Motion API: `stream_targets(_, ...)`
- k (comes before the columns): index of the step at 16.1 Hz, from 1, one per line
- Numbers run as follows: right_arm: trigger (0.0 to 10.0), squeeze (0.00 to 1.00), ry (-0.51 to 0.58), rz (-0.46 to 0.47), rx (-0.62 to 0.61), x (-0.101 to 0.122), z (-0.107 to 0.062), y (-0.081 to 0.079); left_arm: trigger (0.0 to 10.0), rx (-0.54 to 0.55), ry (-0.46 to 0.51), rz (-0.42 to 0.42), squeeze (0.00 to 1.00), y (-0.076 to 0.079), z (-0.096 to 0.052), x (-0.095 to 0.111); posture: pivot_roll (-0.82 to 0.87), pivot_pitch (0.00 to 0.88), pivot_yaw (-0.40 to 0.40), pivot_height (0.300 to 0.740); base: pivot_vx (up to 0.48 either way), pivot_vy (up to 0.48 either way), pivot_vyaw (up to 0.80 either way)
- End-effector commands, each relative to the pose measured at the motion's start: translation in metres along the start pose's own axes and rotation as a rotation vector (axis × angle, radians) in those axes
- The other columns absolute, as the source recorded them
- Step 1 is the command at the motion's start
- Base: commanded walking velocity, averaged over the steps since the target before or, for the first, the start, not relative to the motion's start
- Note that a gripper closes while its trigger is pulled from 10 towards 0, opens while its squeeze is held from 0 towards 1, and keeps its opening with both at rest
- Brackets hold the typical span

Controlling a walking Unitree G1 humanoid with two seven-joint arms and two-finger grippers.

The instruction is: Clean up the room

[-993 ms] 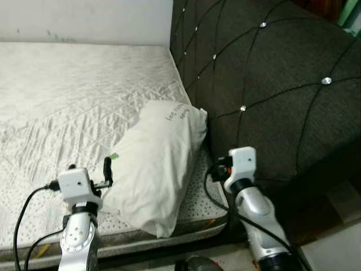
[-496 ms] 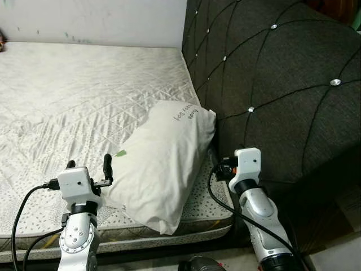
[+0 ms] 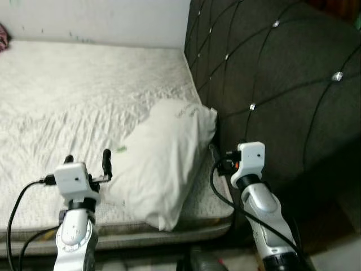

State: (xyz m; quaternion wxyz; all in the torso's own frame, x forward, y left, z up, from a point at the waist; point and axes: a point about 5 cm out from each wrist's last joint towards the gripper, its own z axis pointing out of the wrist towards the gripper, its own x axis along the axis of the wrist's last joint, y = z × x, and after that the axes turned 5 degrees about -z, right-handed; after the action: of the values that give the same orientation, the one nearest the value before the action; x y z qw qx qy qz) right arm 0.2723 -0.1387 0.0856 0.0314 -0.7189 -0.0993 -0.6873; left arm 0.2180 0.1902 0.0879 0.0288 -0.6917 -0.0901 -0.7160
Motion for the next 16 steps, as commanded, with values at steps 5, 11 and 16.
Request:
stream_targets(5, 10.0, 0.00, 0.016, -0.010, 0.031, 0.0098, 0.0060, -0.0004, 10.0, 0.006, 0.000, -0.008, 0.00, 0.0003, 0.0059, 0.0070, 0.00, 0.000, -0.083, 0.631, 0.000, 0.000, 0.00)
stream_targets(11, 10.0, 0.00, 0.008, -0.020, 0.048, 0.0112, 0.0081, 0.0012, 10.0, 0.021, 0.010, -0.027, 0.00, 0.0015, 0.0059, 0.0099, 0.00, 0.000, -0.098, 0.631, 0.000, 0.000, 0.00)
stream_targets(16, 10.0, 0.00, -0.007, -0.025, 0.063, 0.0116, 0.0084, 0.0023, 10.0, 0.008, 0.012, -0.044, 0.00, 0.0049, 0.0044, 0.0125, -0.01, 0.000, -0.113, 0.631, 0.173, 0.000, 0.00)
